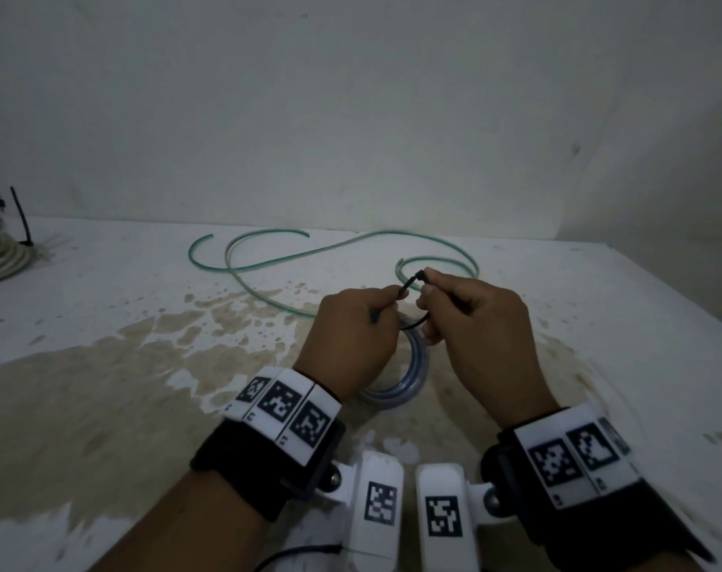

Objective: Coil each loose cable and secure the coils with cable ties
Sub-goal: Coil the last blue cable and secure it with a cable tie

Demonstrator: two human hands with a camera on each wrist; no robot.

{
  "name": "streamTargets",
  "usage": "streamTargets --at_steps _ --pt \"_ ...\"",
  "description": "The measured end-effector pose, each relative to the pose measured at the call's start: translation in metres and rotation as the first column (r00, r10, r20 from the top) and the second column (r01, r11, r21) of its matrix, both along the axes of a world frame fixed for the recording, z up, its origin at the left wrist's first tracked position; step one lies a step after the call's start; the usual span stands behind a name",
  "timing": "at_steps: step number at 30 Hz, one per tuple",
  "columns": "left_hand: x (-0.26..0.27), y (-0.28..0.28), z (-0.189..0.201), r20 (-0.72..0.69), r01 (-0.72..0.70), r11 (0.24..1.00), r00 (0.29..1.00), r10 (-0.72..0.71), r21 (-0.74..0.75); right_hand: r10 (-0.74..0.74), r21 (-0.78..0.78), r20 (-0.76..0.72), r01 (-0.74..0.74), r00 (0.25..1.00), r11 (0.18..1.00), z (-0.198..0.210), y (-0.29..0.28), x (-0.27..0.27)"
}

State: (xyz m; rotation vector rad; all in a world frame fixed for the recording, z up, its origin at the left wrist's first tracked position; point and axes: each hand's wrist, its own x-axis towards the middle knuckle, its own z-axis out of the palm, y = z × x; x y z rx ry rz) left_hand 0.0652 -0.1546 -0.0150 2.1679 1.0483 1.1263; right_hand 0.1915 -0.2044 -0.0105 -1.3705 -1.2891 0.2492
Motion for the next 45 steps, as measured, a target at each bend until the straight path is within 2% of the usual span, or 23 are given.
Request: streamTargets --at_steps 11,19,24,26,31,34,37,41,45 --pt "0.000 0.000 0.000 -0.063 0.001 0.998 0.998 0.002 0.057 -0.030 -0.005 0.004 0.030 1.000 1.000 0.003 -0.002 -0.003" --pt "-0.001 0.002 -0.001 -0.072 -0.027 0.998 0.997 0.032 0.064 -0.037 -0.044 0.123 0.042 0.992 0.998 0.004 -0.003 0.000" --pt "-0.001 0.005 -0.004 -0.129 0.003 0.991 0.991 0.015 0.134 -0.032 -0.053 0.186 0.043 0.982 0.998 0.004 -0.004 -0.001" --pt "-0.001 0.006 -0.006 -0.130 0.021 0.986 0.992 0.000 0.166 -0.001 -0.094 0.127 0.013 0.992 0.996 0.004 -0.004 0.001" --pt "0.000 0.004 -0.006 -0.086 0.029 0.974 0.996 -0.010 0.224 0.077 -0.133 -0.204 -0.106 0.976 0.985 0.007 -0.004 -0.001" --pt "0.002 0.003 -0.005 -0.003 -0.016 0.993 1.000 0.017 0.116 0.067 -0.071 -0.210 -0.084 0.975 0.994 0.008 -0.005 -0.004" --pt "0.004 0.006 -0.007 -0.039 -0.010 0.999 0.999 0.012 0.048 0.057 -0.016 -0.224 -0.062 0.973 0.998 0.009 -0.005 -0.008" --pt "0.004 0.009 -0.011 -0.024 0.033 0.983 0.999 -0.029 0.181 0.070 -0.002 -0.176 -0.071 0.982 0.997 0.008 -0.006 -0.007" --pt "0.003 0.009 -0.010 -0.029 0.058 0.951 0.998 -0.051 0.305 0.108 -0.064 -0.147 -0.119 0.983 0.991 0.009 -0.007 -0.006"
